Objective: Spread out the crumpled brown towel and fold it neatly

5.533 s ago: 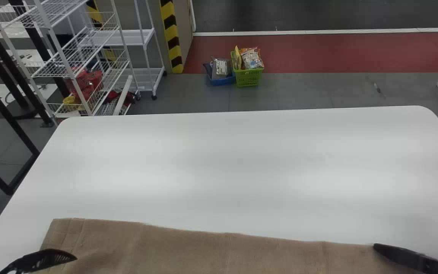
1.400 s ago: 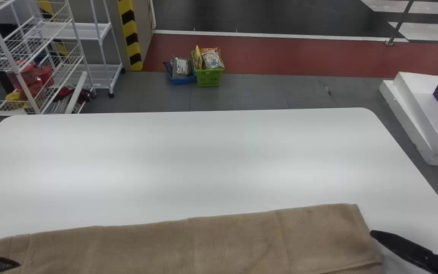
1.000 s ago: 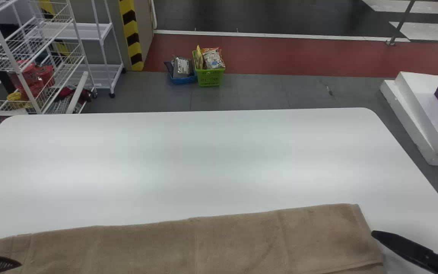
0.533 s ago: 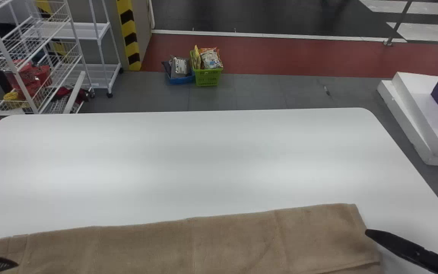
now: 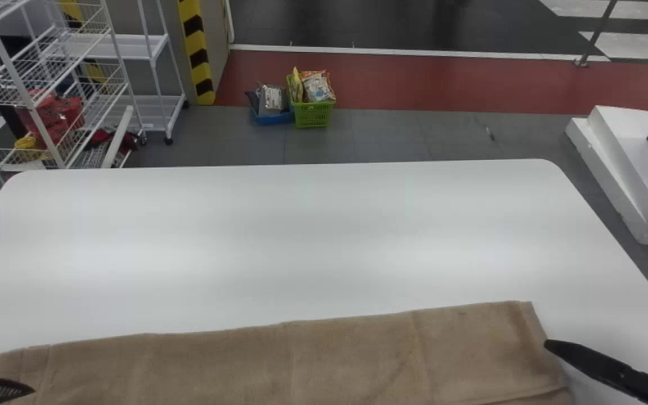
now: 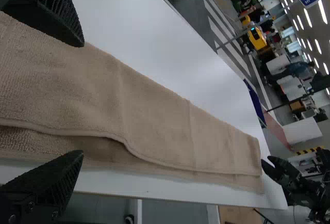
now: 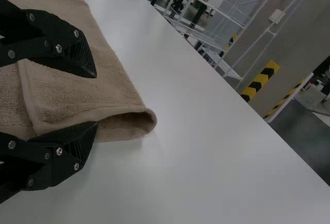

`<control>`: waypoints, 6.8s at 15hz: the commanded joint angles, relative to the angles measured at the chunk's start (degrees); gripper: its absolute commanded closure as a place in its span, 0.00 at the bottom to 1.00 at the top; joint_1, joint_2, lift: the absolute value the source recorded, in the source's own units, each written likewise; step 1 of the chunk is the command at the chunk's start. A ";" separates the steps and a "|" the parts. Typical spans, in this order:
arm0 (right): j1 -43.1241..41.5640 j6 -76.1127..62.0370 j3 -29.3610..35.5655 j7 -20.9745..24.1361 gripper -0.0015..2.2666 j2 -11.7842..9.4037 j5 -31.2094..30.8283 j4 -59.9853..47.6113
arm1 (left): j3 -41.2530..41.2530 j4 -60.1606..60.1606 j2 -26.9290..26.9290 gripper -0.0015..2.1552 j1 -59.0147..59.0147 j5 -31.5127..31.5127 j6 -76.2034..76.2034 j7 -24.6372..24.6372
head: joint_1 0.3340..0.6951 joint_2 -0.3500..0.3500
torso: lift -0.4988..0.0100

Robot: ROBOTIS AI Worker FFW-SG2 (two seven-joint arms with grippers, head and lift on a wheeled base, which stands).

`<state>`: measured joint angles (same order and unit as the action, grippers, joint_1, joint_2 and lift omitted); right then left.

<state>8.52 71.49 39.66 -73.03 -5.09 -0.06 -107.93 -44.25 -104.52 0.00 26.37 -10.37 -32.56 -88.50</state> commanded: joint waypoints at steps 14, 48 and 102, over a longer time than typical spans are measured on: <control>1.06 0.54 0.25 -1.76 0.38 -0.53 -1.43 -0.44 | 0.04 0.37 0.15 0.03 0.00 0.00 0.00 -0.01 | 1.00 0.43 | 0.73; 0.79 3.18 -1.25 -3.96 0.52 -1.41 -6.97 -0.53 | -0.05 1.25 0.15 0.04 0.00 0.00 0.00 -0.09 | 1.00 0.42 | 0.73; 4.92 7.92 5.61 -5.29 0.58 -0.71 0.41 -5.63 | 9.88 -1.65 0.15 0.16 2.46 -2.20 1.58 1.14 | 1.00 0.23 | 0.73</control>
<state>13.45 79.52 45.00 -78.14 -5.80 0.17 -113.76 -35.41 -106.40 0.00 28.83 -11.07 -31.13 -87.31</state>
